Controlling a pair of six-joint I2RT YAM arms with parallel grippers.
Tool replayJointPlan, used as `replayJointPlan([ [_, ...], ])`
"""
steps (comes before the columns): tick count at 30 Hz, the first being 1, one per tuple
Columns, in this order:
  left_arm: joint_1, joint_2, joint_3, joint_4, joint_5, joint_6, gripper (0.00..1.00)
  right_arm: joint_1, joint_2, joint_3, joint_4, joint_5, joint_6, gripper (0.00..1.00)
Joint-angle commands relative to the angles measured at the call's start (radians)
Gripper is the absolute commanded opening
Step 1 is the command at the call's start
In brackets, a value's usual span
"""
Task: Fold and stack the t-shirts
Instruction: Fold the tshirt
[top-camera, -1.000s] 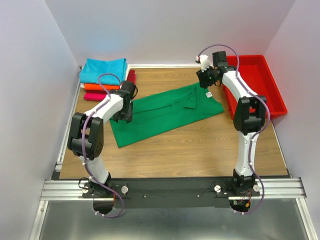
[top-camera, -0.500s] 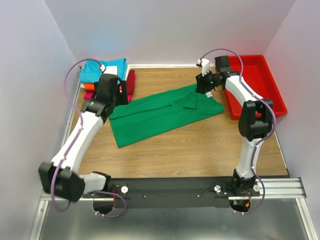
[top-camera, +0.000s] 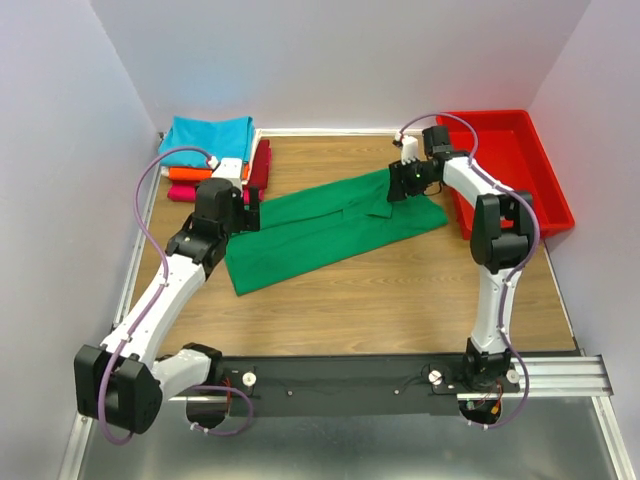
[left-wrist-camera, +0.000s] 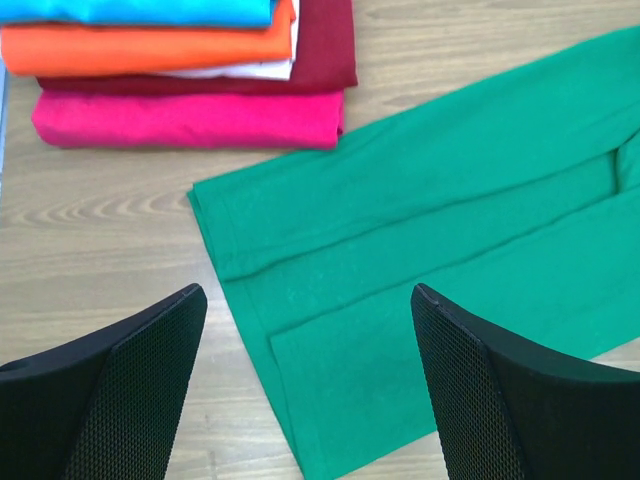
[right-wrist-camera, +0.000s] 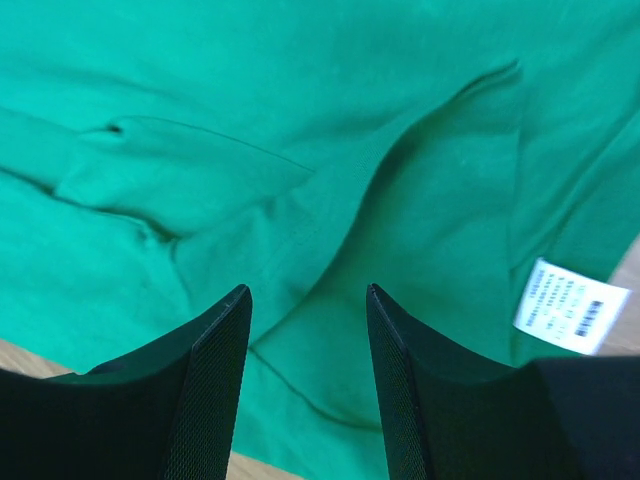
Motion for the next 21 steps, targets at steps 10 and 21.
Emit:
replayJointPlan([
  [10, 0.005, -0.116, -0.084, 0.137, 0.029, 0.004, 0.91, 0.034, 0.074, 0.036, -0.022, -0.06, 0.047, 0.44],
  [21, 0.005, -0.097, -0.081, 0.132, 0.017, 0.003, 0.91, 0.083, 0.165, 0.162, -0.026, -0.155, 0.108, 0.42],
])
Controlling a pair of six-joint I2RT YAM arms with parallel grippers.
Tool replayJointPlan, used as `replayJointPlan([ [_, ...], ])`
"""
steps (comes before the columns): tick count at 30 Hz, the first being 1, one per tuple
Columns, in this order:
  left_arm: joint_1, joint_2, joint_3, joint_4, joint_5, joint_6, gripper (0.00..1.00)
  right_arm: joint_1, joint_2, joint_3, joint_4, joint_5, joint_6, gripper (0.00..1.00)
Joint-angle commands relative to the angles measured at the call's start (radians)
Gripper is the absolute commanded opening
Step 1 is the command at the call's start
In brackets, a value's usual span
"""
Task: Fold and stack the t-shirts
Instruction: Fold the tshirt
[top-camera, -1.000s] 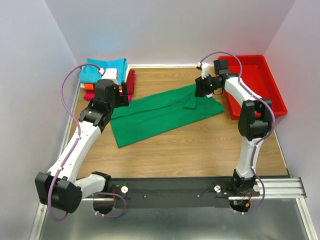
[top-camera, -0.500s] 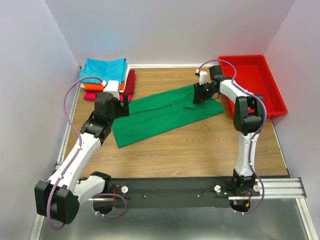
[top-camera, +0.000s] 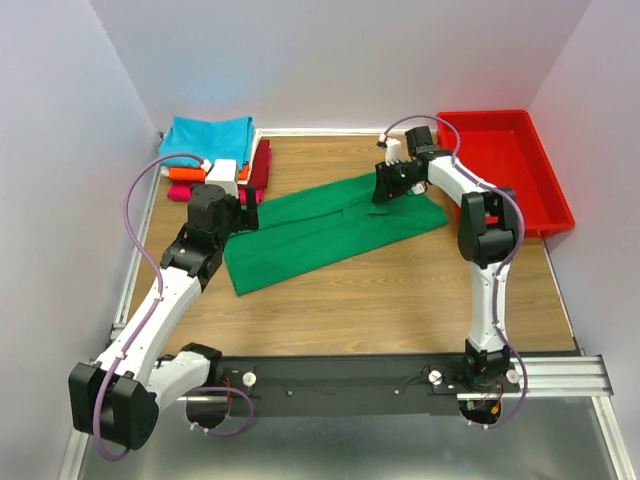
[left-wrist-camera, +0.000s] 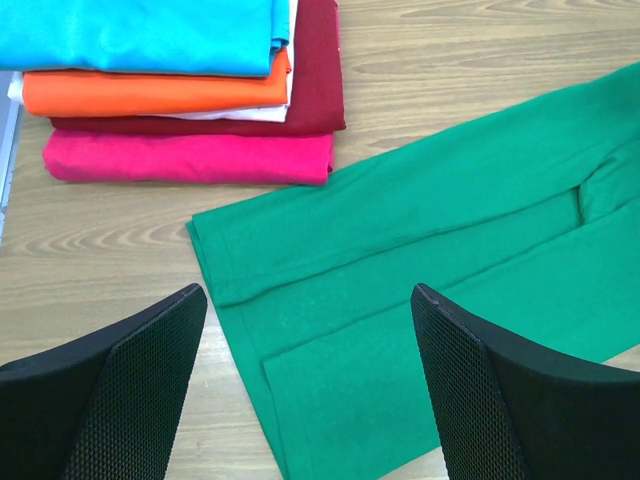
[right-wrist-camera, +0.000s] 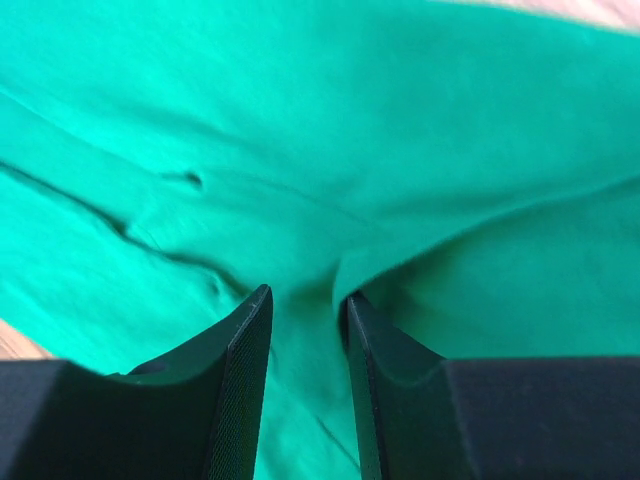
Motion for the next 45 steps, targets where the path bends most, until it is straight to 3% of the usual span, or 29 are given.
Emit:
replayJointPlan([
  [1, 0.005, -0.004, -0.007, 0.028, 0.004, 0.003, 0.91, 0.027, 0.077, 0.098, -0.008, -0.102, 0.051, 0.43],
  [7, 0.004, -0.001, -0.011, 0.028, -0.007, 0.002, 0.91, 0.044, 0.174, 0.285, -0.011, -0.185, 0.121, 0.52],
  [12, 0.004, 0.013, -0.008, 0.029, -0.013, 0.003, 0.91, 0.044, 0.179, 0.33, -0.009, -0.268, 0.127, 0.54],
  [20, 0.004, -0.023, -0.008, 0.024, -0.059, 0.002, 0.91, 0.047, 0.105, 0.333, -0.008, -0.397, 0.106, 0.57],
  [27, 0.004, -0.094, -0.025, 0.046, -0.079, 0.003, 0.91, 0.099, -0.065, 0.191, -0.009, -0.302, -0.004, 0.57],
  [28, 0.005, -0.1, -0.026, 0.049, -0.081, 0.005, 0.91, 0.13, -0.093, 0.14, -0.012, -0.292, -0.053, 0.57],
  [29, 0.005, -0.099, -0.026, 0.049, -0.085, 0.003, 0.98, 0.15, -0.12, 0.112, -0.012, -0.271, -0.086, 0.58],
  [33, 0.005, -0.097, -0.025, 0.047, -0.085, -0.001, 0.98, 0.312, -0.263, -0.061, -0.014, -0.182, -0.3, 0.64],
  [37, 0.005, -0.122, -0.019, 0.035, -0.156, -0.011, 0.98, 0.599, -0.341, -0.248, -0.009, -0.054, -0.65, 0.75],
  [38, 0.005, -0.152, -0.022, 0.035, -0.207, -0.012, 0.98, 0.648, -0.329, -0.271, 0.001, 0.061, -0.685, 0.77],
  [40, 0.005, -0.207, -0.026, 0.028, -0.305, -0.029, 0.98, 0.763, -0.255, -0.271, 0.024, 0.169, -0.693, 0.78],
  [45, 0.005, -0.356, -0.046, 0.018, -0.464, -0.075, 0.98, 0.831, -0.125, -0.153, 0.096, 0.301, -0.609, 0.78],
])
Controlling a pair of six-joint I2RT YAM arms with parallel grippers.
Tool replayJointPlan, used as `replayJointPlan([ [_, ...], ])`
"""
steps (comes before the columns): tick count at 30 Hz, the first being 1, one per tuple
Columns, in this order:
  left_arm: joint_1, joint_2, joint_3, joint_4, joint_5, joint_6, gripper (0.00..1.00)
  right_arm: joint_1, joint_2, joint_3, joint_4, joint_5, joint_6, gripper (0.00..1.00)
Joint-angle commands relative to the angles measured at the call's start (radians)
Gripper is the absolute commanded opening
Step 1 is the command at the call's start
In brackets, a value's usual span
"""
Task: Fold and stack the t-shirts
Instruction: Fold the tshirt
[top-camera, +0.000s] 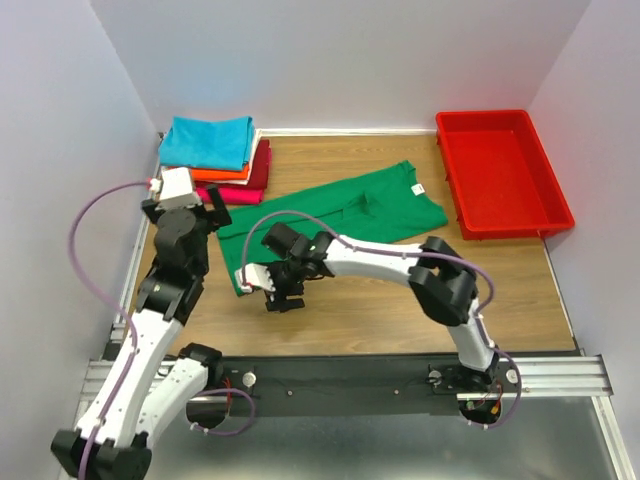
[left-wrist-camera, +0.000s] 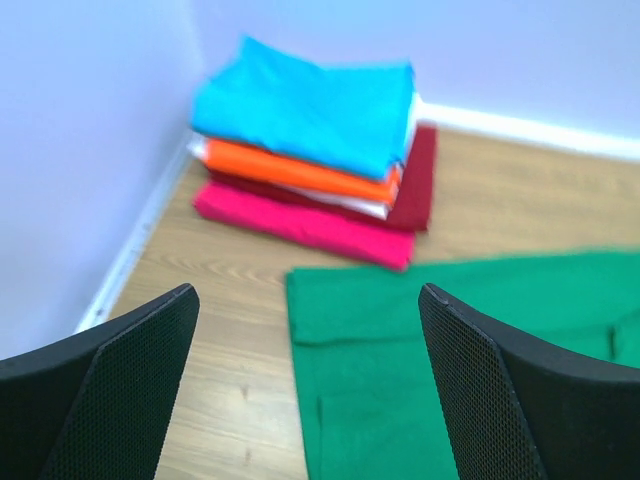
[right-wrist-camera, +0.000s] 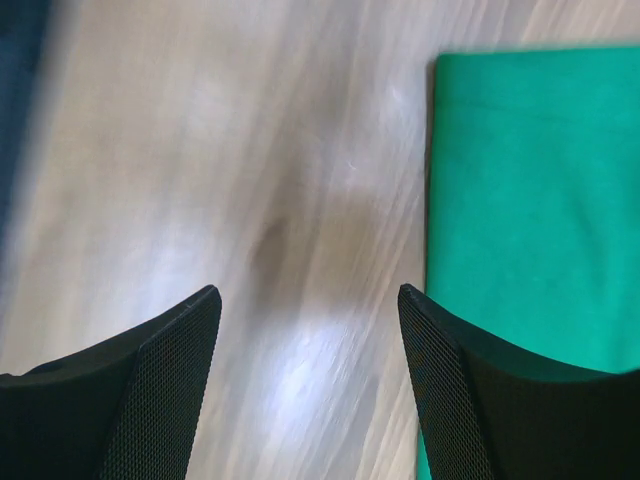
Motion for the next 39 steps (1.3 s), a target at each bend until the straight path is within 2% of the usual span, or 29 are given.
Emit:
replayJointPlan([
  [1, 0.004, -0.157, -0.023, 0.007, -0.21, -0.051, 0.98, -0.018, 0.081, 0.09, 0.075, 0.222, -0.029, 0.78],
  [5, 0.005, -0.292, -0.064, 0.057, -0.26, -0.045, 0.97, -0.004, 0.184, 0.161, 0.081, 0.287, -0.04, 0.75],
  [9, 0.005, -0.374, -0.092, 0.096, -0.247, -0.025, 0.97, 0.01, 0.247, 0.201, 0.087, 0.341, -0.04, 0.71],
  [13, 0.004, -0.373, -0.089, 0.097, -0.233, -0.016, 0.97, 0.02, 0.259, 0.193, 0.086, 0.35, -0.046, 0.57],
  [16, 0.005, -0.347, -0.086, 0.097, -0.215, -0.007, 0.97, 0.03, 0.246, 0.148, 0.087, 0.351, -0.06, 0.38],
  [18, 0.004, -0.339, -0.085, 0.097, -0.204, -0.003, 0.97, 0.033, 0.221, 0.118, 0.087, 0.336, -0.066, 0.31],
  [19, 0.005, -0.334, -0.083, 0.099, -0.196, -0.002, 0.97, 0.037, 0.212, 0.083, 0.087, 0.324, -0.072, 0.23],
  [21, 0.005, -0.333, -0.085, 0.097, -0.19, 0.0, 0.97, 0.04, 0.166, 0.036, 0.086, 0.277, -0.084, 0.13],
  [23, 0.005, -0.333, -0.086, 0.104, -0.179, 0.001, 0.97, 0.051, 0.123, -0.049, 0.078, 0.232, -0.103, 0.08],
  [24, 0.005, -0.333, -0.089, 0.11, -0.161, 0.004, 0.97, 0.057, 0.097, -0.081, 0.075, 0.188, -0.116, 0.01],
  [29, 0.005, -0.308, -0.097, 0.136, -0.049, 0.032, 0.98, 0.109, -0.079, -0.247, -0.028, 0.069, -0.204, 0.01],
  [33, 0.005, -0.253, -0.112, 0.177, 0.227, 0.035, 0.98, 0.131, -0.233, -0.424, -0.149, -0.02, -0.29, 0.02],
  [36, 0.005, -0.143, -0.097, 0.209, 0.436, 0.003, 0.98, 0.128, -0.359, -0.495, -0.203, 0.04, -0.272, 0.16],
  [37, 0.005, -0.068, -0.091, 0.228, 0.477, -0.032, 0.98, 0.108, -0.406, -0.548, -0.204, 0.057, -0.264, 0.31],
  [38, 0.005, -0.025, -0.085, 0.238, 0.538, -0.043, 0.98, 0.079, -0.449, -0.566, -0.209, 0.063, -0.259, 0.39],
  [39, 0.005, 0.026, -0.059, 0.252, 0.624, -0.072, 0.98, -0.011, -0.522, -0.578, -0.215, 0.042, -0.255, 0.46],
])
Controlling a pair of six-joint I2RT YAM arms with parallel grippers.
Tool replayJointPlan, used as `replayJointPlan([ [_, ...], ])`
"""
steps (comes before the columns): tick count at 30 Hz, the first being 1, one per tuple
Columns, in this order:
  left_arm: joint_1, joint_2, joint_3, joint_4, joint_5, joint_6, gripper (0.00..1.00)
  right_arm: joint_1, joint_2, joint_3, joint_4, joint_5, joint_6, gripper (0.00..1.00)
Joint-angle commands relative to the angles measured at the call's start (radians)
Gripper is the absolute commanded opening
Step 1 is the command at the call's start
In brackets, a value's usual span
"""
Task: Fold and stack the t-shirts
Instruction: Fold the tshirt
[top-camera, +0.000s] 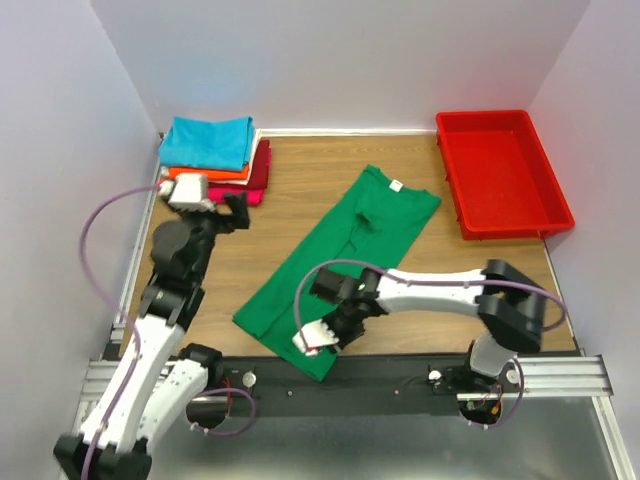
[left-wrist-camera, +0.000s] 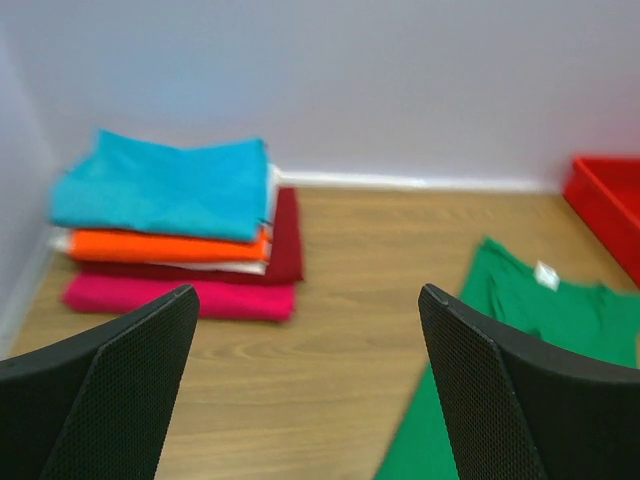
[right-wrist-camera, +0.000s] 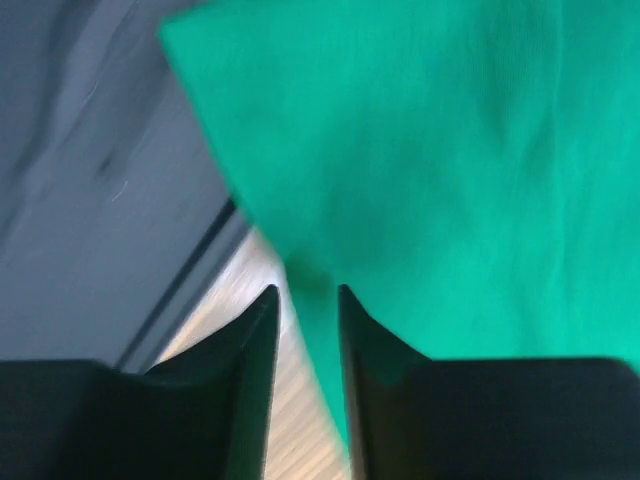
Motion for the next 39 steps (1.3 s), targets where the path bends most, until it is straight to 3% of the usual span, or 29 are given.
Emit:
replayJointPlan([
  [1, 0.004, 0.231, 0.045, 0.058, 0.35, -0.077, 0.98, -0.181, -0.191, -0.049, -0.114, -0.042, 0.004, 0.5],
  [6, -0.002, 0.54, 0.201, 0.112, 0.56, -0.12, 0.92, -0.398, -0.404, -0.059, -0.137, -0.049, 0.04, 0.55],
  [9, -0.017, 0.751, 0.322, 0.106, 0.634, -0.141, 0.82, -0.589, -0.456, -0.077, -0.035, -0.076, 0.203, 0.52],
  [10, -0.023, 0.796, 0.347, 0.107, 0.645, -0.146, 0.8, -0.694, -0.461, -0.085, 0.008, -0.067, 0.333, 0.45],
  [11, -0.026, 0.877, 0.372, 0.107, 0.656, -0.149, 0.79, -0.743, -0.455, -0.092, 0.116, -0.045, 0.399, 0.2],
  [14, -0.042, 0.997, 0.453, 0.087, 0.625, -0.152, 0.74, -0.878, -0.36, -0.088, 0.238, -0.004, 0.532, 0.01],
  [20, -0.061, 1.066, 0.502, 0.038, 0.564, -0.128, 0.7, -0.879, -0.09, 0.073, 0.389, 0.094, 0.69, 0.01],
  [27, -0.062, 1.036, 0.449, 0.023, 0.539, -0.094, 0.7, -0.83, 0.174, 0.265, 0.397, 0.173, 0.747, 0.01],
  [39, -0.063, 1.028, 0.448, 0.012, 0.521, -0.082, 0.7, -0.681, 0.285, 0.294, 0.375, 0.249, 0.676, 0.01],
])
